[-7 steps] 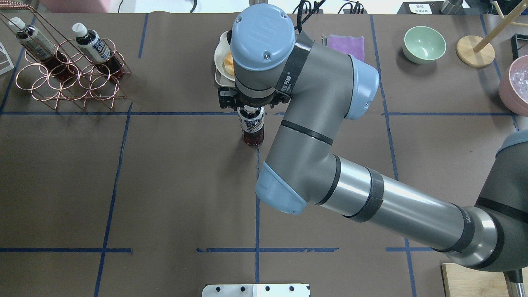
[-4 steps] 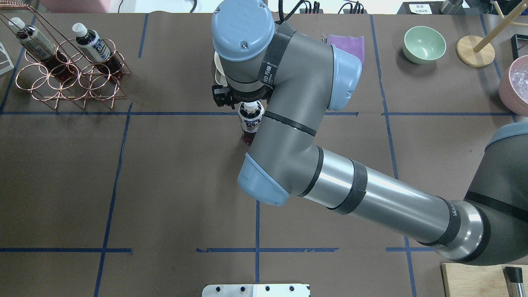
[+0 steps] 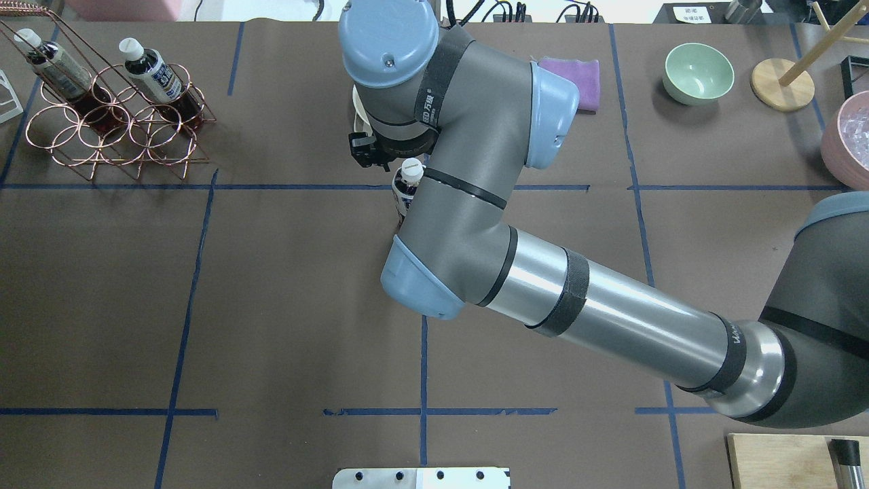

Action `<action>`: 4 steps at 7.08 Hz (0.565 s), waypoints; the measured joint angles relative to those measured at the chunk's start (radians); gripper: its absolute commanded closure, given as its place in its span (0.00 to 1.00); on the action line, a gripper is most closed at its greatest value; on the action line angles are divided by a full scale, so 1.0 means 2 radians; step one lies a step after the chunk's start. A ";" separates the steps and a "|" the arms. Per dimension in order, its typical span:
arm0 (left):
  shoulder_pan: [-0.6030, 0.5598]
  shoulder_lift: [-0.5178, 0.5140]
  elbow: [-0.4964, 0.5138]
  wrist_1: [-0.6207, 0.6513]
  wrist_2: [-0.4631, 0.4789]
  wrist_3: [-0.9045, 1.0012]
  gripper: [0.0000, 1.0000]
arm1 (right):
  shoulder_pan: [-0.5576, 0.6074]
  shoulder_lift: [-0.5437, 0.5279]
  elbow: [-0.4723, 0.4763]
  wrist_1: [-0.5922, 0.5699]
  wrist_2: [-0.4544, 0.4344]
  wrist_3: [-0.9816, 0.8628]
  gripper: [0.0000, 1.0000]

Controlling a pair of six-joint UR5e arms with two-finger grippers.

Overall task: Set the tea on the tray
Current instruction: 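Lower the right gripper around the bottle and close on it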

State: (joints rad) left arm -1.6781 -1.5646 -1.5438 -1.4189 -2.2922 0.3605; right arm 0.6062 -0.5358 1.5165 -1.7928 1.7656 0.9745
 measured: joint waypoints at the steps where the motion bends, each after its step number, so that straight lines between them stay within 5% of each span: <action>1: 0.000 0.000 0.000 0.000 0.000 0.000 0.00 | 0.000 0.001 -0.004 0.004 0.000 -0.001 0.34; 4: 0.000 0.000 -0.001 0.000 0.000 0.000 0.00 | 0.001 0.001 -0.008 0.005 0.002 -0.001 0.36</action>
State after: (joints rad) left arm -1.6782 -1.5651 -1.5452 -1.4189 -2.2929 0.3605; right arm 0.6074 -0.5348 1.5007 -1.7831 1.7702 0.9724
